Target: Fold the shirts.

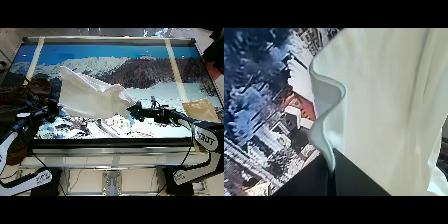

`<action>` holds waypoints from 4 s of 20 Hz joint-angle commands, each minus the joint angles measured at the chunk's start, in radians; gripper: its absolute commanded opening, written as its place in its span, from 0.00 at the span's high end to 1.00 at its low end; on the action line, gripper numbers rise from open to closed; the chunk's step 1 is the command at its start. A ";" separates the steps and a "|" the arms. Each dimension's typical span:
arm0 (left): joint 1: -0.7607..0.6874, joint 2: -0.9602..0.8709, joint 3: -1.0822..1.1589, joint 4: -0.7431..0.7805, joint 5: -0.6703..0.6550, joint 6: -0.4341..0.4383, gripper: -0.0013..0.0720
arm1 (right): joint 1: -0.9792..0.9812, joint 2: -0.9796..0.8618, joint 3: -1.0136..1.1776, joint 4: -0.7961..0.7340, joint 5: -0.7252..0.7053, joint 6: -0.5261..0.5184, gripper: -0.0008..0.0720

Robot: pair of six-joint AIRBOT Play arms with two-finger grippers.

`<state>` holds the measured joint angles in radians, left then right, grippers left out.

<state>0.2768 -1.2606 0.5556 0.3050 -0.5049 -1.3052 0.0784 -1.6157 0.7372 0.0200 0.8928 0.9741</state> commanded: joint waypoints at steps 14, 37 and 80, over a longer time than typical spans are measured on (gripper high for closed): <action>0.509 0.761 0.626 0.095 -0.346 0.232 0.97 | -0.132 0.782 0.850 -0.651 0.450 0.311 0.97; -0.235 -0.437 0.969 0.776 -0.159 -0.019 0.97 | -0.117 -0.265 1.315 -0.988 0.009 0.367 0.97; 0.071 0.208 -0.329 0.173 -0.107 -0.213 0.67 | -0.554 0.531 -0.172 -0.550 0.270 0.166 0.37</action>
<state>0.4171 -1.0004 0.2279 0.5438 -0.7235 -1.5280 -0.4786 -1.0843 0.5659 -0.5087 1.1336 1.1156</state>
